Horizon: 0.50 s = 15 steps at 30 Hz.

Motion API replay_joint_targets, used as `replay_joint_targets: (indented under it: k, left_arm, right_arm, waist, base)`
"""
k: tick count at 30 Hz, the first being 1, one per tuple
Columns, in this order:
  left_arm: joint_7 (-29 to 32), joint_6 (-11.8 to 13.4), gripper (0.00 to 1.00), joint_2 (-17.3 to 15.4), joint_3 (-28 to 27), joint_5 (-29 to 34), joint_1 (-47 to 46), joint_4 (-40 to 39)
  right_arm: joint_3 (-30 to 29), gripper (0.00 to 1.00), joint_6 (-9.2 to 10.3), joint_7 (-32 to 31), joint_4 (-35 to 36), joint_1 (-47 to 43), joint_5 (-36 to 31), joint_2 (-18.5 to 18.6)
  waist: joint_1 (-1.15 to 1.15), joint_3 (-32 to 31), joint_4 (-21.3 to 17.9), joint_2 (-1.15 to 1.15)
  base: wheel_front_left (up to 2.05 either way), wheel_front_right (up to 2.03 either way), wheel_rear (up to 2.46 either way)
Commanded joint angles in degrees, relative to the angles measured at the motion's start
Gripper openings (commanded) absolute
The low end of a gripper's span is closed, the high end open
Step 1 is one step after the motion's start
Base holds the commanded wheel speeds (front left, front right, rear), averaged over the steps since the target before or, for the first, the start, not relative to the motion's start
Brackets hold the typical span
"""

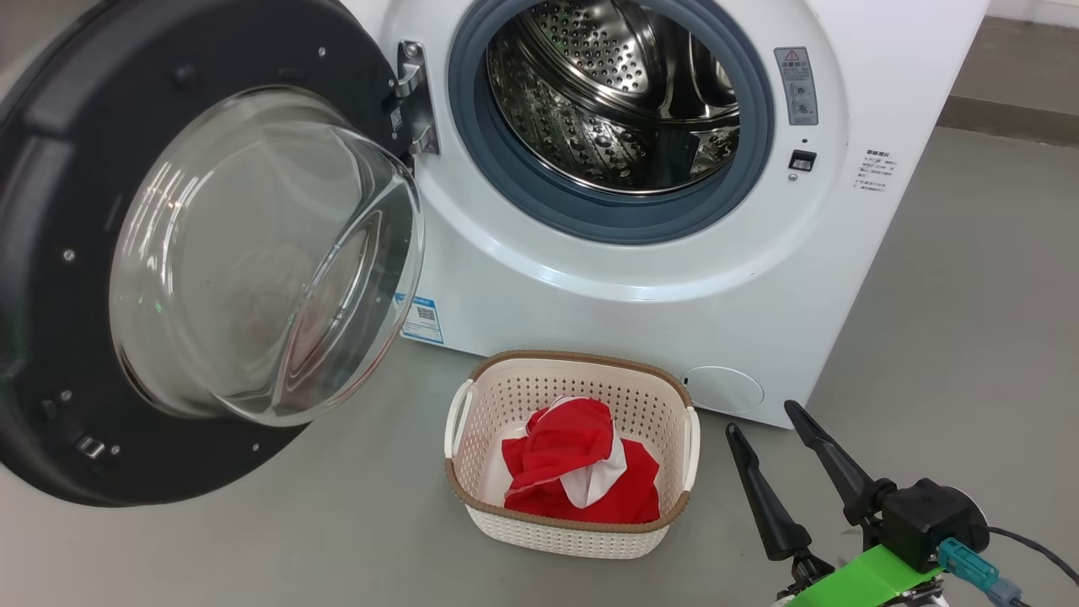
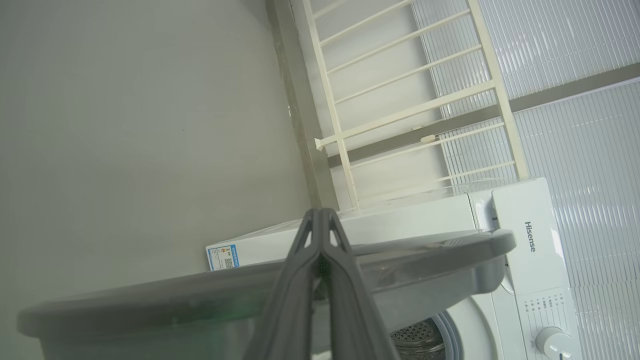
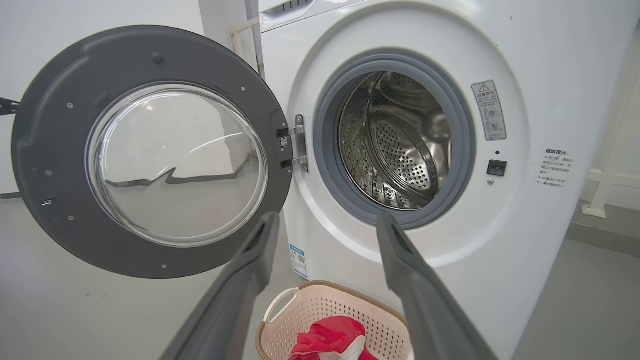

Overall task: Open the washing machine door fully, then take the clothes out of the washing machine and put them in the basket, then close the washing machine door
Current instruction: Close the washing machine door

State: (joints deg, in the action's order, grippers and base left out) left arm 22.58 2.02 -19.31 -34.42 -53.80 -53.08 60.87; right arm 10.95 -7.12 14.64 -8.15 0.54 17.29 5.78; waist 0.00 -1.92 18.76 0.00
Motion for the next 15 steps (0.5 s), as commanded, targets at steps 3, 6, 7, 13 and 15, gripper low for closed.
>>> replay_joint_targets:
  k: [3,6,7,13,15]
  left_arm:
    - [2.7,-2.3,0.00,-3.5,0.8,-0.1,-0.3,-0.5]
    - [3.7,-3.2,0.00,-3.1,0.5,-0.8,0.3,0.1]
    - [3.9,-3.5,0.00,-3.0,0.6,-0.9,0.6,0.2]
    - [6.9,-5.6,0.00,-1.0,0.2,-2.7,2.2,0.2]
    - [8.3,-6.2,0.00,-0.1,0.2,-3.4,2.8,-0.2]
  right_arm:
    - [1.4,1.00,-0.36,0.4,1.2,2.9,0.5,1.2]
    - [1.7,1.00,-0.36,0.4,0.9,2.7,0.6,1.2]
    - [1.9,1.00,-0.36,0.4,0.9,2.6,0.7,1.2]
    - [2.2,1.00,-0.36,0.4,0.6,2.3,1.0,1.2]
    - [2.2,1.00,-0.36,0.4,0.3,2.1,1.2,1.1]
  waist:
    - [0.00,-0.1,-0.3,0.00]
    - [0.00,-0.4,-0.2,0.00]
    - [0.00,-0.5,-0.2,0.00]
    - [0.00,-1.0,0.5,0.00]
    - [0.00,-1.1,1.0,0.00]
  base:
    - [0.00,0.00,0.00]
    - [0.00,0.00,0.00]
    - [0.00,0.00,0.00]
    - [0.00,0.00,0.00]
    - [0.00,0.00,0.00]
